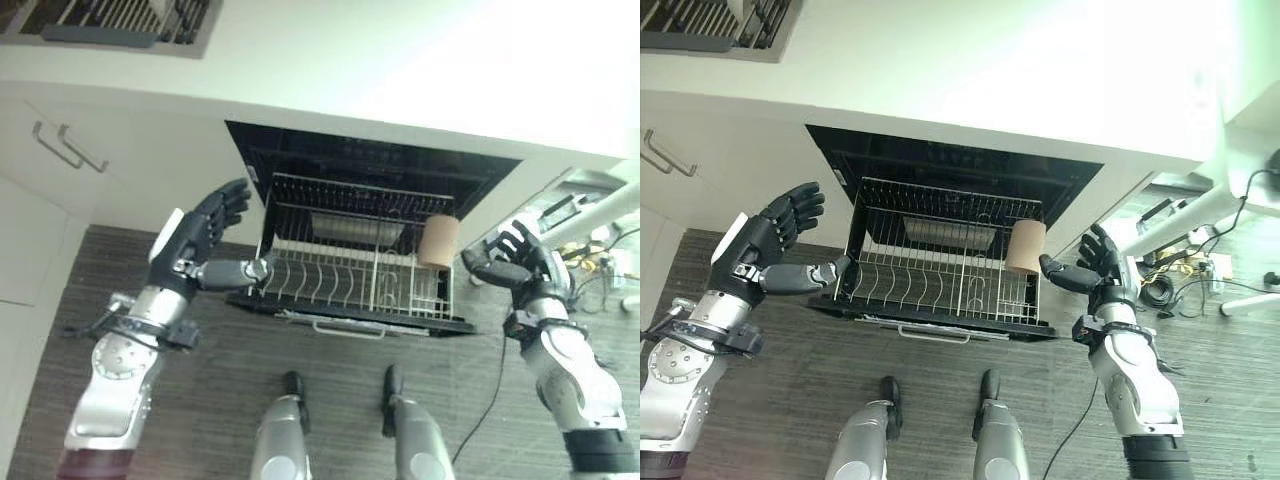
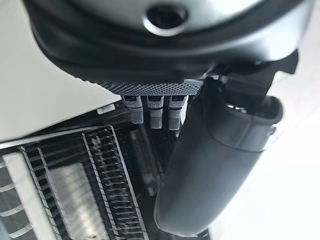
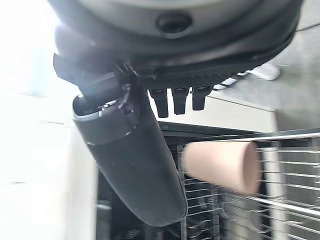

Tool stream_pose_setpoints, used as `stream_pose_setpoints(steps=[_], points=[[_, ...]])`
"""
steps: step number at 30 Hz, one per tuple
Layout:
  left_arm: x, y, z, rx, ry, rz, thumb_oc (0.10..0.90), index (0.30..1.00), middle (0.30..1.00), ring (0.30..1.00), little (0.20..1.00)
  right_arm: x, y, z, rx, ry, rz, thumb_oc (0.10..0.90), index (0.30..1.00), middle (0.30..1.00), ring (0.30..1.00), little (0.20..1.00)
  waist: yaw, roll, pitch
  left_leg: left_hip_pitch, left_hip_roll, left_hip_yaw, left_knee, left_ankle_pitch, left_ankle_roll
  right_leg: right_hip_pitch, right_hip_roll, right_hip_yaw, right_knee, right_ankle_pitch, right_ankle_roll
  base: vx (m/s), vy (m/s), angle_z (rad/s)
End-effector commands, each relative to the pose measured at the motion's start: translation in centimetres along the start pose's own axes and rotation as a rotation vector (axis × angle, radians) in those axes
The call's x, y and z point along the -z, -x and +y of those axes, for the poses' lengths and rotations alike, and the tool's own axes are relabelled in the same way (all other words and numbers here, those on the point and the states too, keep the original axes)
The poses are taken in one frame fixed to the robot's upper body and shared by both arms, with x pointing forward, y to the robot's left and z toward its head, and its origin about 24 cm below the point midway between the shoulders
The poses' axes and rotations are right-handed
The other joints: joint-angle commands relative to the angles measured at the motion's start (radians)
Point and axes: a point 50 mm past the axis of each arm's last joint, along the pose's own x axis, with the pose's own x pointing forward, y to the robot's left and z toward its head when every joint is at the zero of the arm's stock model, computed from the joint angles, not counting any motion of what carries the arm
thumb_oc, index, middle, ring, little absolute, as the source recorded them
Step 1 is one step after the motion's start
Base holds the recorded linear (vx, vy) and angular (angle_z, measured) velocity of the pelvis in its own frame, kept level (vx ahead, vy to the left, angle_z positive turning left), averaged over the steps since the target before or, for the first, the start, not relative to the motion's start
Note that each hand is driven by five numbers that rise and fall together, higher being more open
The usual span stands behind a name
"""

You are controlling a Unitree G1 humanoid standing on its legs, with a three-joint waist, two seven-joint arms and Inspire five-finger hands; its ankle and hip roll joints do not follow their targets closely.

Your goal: Place the dishes in the dishwasher.

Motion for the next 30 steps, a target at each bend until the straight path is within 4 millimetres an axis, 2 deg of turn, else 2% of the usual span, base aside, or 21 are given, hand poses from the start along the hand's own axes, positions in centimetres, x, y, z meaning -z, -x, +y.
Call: stream_pose_setpoints(steps=[1,2,3,4,5,7,9,10,11,14,15,18,20,21,22,23,25,27,29,30], points=[[-3.3,0.4,0.5,-0.017,0.081,-0.224,0.800,0.900,0.900,0.900,0.900,-5.2,0.5,-1.0,0.014,0.011,-0.319,0.800,0.900,0.900,0.900,0.900,0.007,0.019,-0.119,0.081,-0.017,-0.005,-0.079,-0.045,0.003,0.037,-0.118,-0.049,0.094,-0.057,0.098,0.13,0.252,-0.07],[-3.0,0.1,0.2,-0.028,0.136,-0.234,0.800,0.900,0.900,0.900,0.900,-5.1,0.6,-0.2,0.002,-0.002,-0.353,0.800,0.900,0.900,0.900,0.900,0.002,0.027,-0.119,0.090,-0.028,-0.009,-0.079,-0.049,0.014,0.046,-0.125,-0.052,0.094,-0.026,0.092,0.17,0.420,-0.18],[-2.8,-0.1,0.0,-0.047,0.230,-0.237,0.800,0.900,0.900,0.900,0.900,-5.1,0.8,0.9,-0.036,0.016,-0.382,0.800,0.900,0.900,0.900,0.900,-0.010,0.040,-0.123,0.104,-0.037,-0.008,-0.079,-0.055,0.035,0.071,-0.092,-0.065,0.094,-0.011,0.085,0.14,0.374,-0.19],[-2.7,-0.1,0.1,-0.051,0.234,-0.236,0.800,0.900,0.900,0.900,0.900,-5.1,0.8,1.0,-0.041,0.021,-0.384,0.800,0.900,0.900,0.900,0.900,-0.010,0.042,-0.123,0.107,-0.036,-0.007,-0.079,-0.056,0.036,0.075,-0.088,-0.069,0.094,-0.012,0.085,0.10,0.301,-0.26],[-2.5,0.0,0.1,-0.061,0.235,-0.229,0.800,0.900,0.900,0.900,0.900,-5.1,0.9,1.2,-0.064,0.041,-0.391,0.800,0.900,0.900,0.900,0.900,-0.009,0.047,-0.129,0.108,-0.035,0.005,-0.079,-0.055,0.045,0.095,-0.056,-0.088,0.094,-0.040,0.081,0.04,0.133,-0.30],[-2.4,0.0,0.1,-0.055,0.240,-0.224,0.800,0.900,0.900,0.900,0.900,-5.4,1.0,1.0,-0.087,0.065,-0.405,0.800,0.900,0.900,0.900,0.900,-0.020,0.054,-0.136,0.110,-0.039,0.006,-0.079,-0.052,0.054,0.124,0.045,-0.071,0.094,-0.092,0.059,0.05,0.109,-0.44],[-2.4,-0.1,0.0,-0.046,0.248,-0.224,0.800,0.900,0.900,0.900,0.900,-5.5,1.1,0.7,-0.084,0.069,-0.409,0.800,0.900,0.900,0.900,0.900,-0.029,0.055,-0.138,0.113,-0.043,0.000,-0.079,-0.052,0.054,0.131,0.086,-0.048,0.094,-0.100,0.046,0.06,0.016,-0.45],[-2.2,-0.4,-0.3,-0.026,0.267,-0.218,0.800,0.900,0.900,0.900,0.900,-5.7,1.2,0.1,-0.076,0.055,-0.419,0.800,0.900,0.900,0.900,0.900,-0.047,0.053,-0.142,0.120,-0.058,-0.014,-0.079,-0.053,0.056,0.132,0.161,-0.015,0.094,-0.111,0.021,0.11,-0.036,-0.24],[-2.0,-0.6,-0.6,-0.015,0.291,-0.216,0.800,0.900,0.900,0.900,0.900,-5.8,1.4,-0.4,-0.071,0.038,-0.435,0.800,0.900,0.900,0.900,0.900,-0.060,0.050,-0.144,0.131,-0.074,-0.023,-0.079,-0.057,0.056,0.118,0.197,-0.016,0.094,-0.107,0.006,0.11,-0.043,-0.10],[-1.5,-0.5,-0.9,-0.011,0.317,-0.209,0.800,0.900,0.900,0.900,0.900,-5.8,1.9,-0.9,-0.077,0.034,-0.454,0.800,0.900,0.900,0.900,0.900,-0.064,0.048,-0.147,0.150,-0.087,-0.015,-0.079,-0.066,0.062,0.110,0.183,-0.065,0.094,-0.108,-0.002,0.13,-0.115,0.28],[-1.1,-0.1,-1.3,-0.002,0.345,-0.198,0.800,0.900,0.900,0.900,0.900,-6.2,2.1,-1.4,-0.064,0.033,-0.464,0.800,0.900,0.900,0.900,0.900,-0.068,0.057,-0.146,0.167,-0.095,-0.028,-0.079,-0.070,0.063,0.114,0.195,-0.057,0.094,-0.133,-0.020,0.21,-0.254,-0.05],[-0.8,0.0,-1.7,0.017,0.381,-0.186,0.800,0.900,0.900,0.900,0.900,-6.4,2.1,-1.4,-0.057,0.025,-0.472,0.800,0.900,0.900,0.900,0.900,-0.071,0.063,-0.146,0.201,-0.095,-0.006,-0.079,-0.072,0.061,0.121,0.190,-0.068,0.094,-0.158,-0.037,0.13,-0.162,0.13],[-0.8,-0.1,-2.2,0.028,0.409,-0.182,0.800,0.900,0.900,0.900,0.900,-6.7,2.1,-1.5,-0.042,0.022,-0.482,0.800,0.900,0.900,0.900,0.900,-0.073,0.060,-0.143,0.226,-0.099,0.022,-0.079,-0.057,0.044,0.132,0.173,-0.074,0.094,-0.166,-0.055,0.10,-0.096,0.09],[-0.9,-0.2,-2.5,0.035,0.415,-0.183,0.800,0.900,0.900,0.900,0.900,-6.8,2.1,-1.6,-0.033,0.019,-0.486,0.800,0.900,0.900,0.900,0.900,-0.075,0.057,-0.143,0.237,-0.100,0.041,-0.079,-0.033,0.032,0.135,0.164,-0.076,0.094,-0.168,-0.061,0.11,-0.066,0.10],[-0.9,-0.2,-2.8,0.048,0.428,-0.185,0.800,0.900,0.900,0.900,0.900,-7.1,2.1,-1.9,-0.018,0.024,-0.491,0.800,0.900,0.900,0.900,0.900,-0.077,0.049,-0.138,0.252,-0.105,0.071,-0.079,0.037,0.003,0.144,0.143,-0.077,0.094,-0.172,-0.073,0.11,-0.046,0.14],[-1.0,-0.2,-3.1,0.056,0.437,-0.187,0.800,0.900,0.900,0.900,0.900,-7.3,2.1,-2.0,-0.010,0.031,-0.495,0.800,0.900,0.900,0.900,0.900,-0.080,0.040,-0.134,0.256,-0.101,0.092,-0.073,0.085,-0.015,0.151,0.125,-0.076,0.094,-0.173,-0.078,0.09,-0.013,0.22],[-1.1,-0.2,-3.4,0.067,0.451,-0.190,0.800,0.900,0.900,0.900,0.900,-7.7,1.9,-2.1,-0.013,0.044,-0.499,0.800,0.900,0.900,0.900,0.900,-0.090,0.036,-0.128,0.223,-0.043,0.133,-0.022,0.129,-0.037,0.166,0.097,-0.079,0.094,-0.171,-0.078,0.06,0.060,0.25],[-1.1,-0.2,-3.4,0.061,0.466,-0.193,0.800,0.900,0.900,0.900,0.900,-8.1,1.6,-1.7,-0.024,0.061,-0.506,0.800,0.900,0.900,0.900,0.900,-0.097,0.036,-0.131,0.228,-0.002,0.154,-0.066,0.135,-0.035,0.170,0.082,-0.067,0.094,-0.172,-0.071,0.08,0.199,0.23],[-1.2,-0.2,-3.4,0.038,0.485,-0.202,0.800,0.900,0.900,0.900,0.900,-8.4,1.4,-1.3,-0.050,0.085,-0.512,0.800,0.900,0.900,0.900,0.900,-0.099,0.054,-0.134,0.208,0.053,0.130,-0.079,0.109,-0.035,0.170,0.087,-0.038,0.094,-0.182,-0.062,0.09,0.365,0.12],[-1.1,0.0,-3.3,0.022,0.499,-0.206,0.800,0.900,0.900,0.900,0.900,-8.6,1.4,-1.3,-0.066,0.097,-0.515,0.800,0.900,0.900,0.900,0.900,-0.101,0.068,-0.139,0.178,0.086,0.095,-0.079,0.100,-0.044,0.167,0.096,-0.016,0.094,-0.191,-0.057,0.12,0.473,-0.03]])
